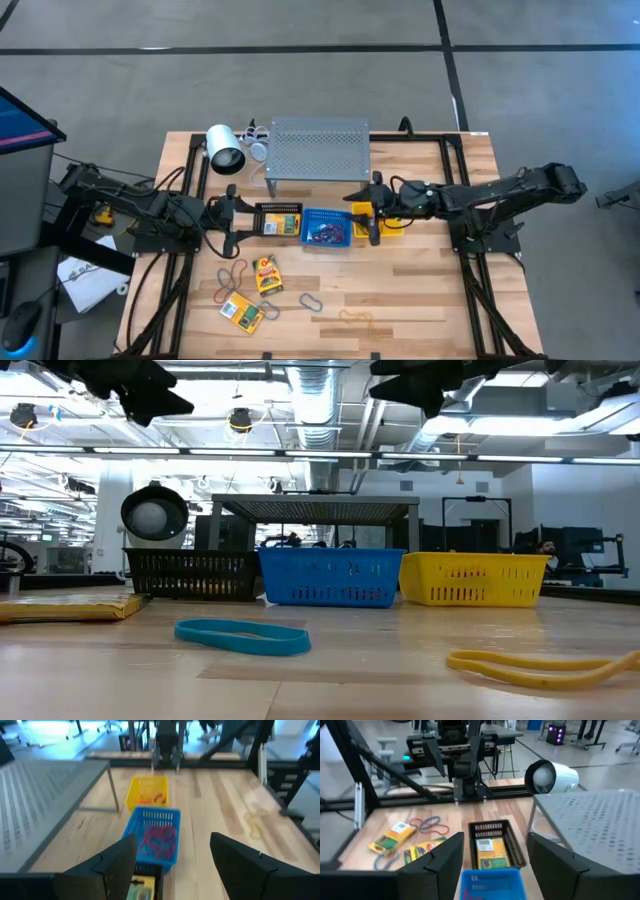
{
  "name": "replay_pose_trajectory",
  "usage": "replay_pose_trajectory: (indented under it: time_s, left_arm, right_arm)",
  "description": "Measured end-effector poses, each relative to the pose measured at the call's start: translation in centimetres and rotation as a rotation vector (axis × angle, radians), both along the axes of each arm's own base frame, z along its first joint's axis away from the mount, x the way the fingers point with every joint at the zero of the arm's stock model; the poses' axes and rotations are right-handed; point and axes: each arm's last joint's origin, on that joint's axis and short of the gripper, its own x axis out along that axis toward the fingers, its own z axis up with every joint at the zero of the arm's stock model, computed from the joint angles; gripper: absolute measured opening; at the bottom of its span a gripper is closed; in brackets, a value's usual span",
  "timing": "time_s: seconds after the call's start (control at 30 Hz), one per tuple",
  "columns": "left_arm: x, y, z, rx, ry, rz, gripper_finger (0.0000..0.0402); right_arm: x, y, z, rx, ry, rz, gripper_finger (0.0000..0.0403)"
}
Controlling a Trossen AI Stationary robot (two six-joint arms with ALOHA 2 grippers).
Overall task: Pick & Place Office Desk Supplies
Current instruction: Put the red rubber band into the blue bin
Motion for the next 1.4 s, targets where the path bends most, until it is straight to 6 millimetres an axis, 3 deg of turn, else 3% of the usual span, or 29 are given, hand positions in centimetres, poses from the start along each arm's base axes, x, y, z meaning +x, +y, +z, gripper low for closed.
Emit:
replay_pose_trajectory:
  time_s: [0.13,0.23,0.43,0.63,0.97,1.17,1.4]
  left_arm:
    - [0.2,-0.1,1.0,-0.038,-0.101,-0.016,0.0246]
    - [0.1,-0.4,1.0,-0.097,-0.091,-0.119,0.0246]
    - [-0.6,-1.3,0.2,-0.319,0.089,-0.251,0.0246]
    - [-1.1,-2.6,0.0,-0.506,0.277,-0.279,0.0246]
    - [-0.8,-4.7,-2.6,-0.544,0.777,-0.110,0.0246]
    - [0.6,-6.1,-4.5,-0.504,0.921,-0.037,0.0246]
    - [1.6,-7.0,-6.9,-0.522,1.033,0.139,0.0246]
  right_arm:
    - [1.0,0.2,-0.2,0.096,-0.058,0.003,0.0211]
    - [1.4,1.3,-0.8,0.130,-0.038,0.149,0.0211]
    - [2.1,4.9,-2.5,0.167,0.002,0.288,0.0211]
    - [2.9,7.0,-4.2,0.167,0.015,0.300,0.0211]
    - [4.7,8.2,-6.6,0.203,-0.038,0.279,0.0211]
    - [5.6,8.6,-8.0,0.237,-0.057,0.279,0.0211]
    - [5.1,9.7,-7.2,0.145,-0.115,0.301,0.0211]
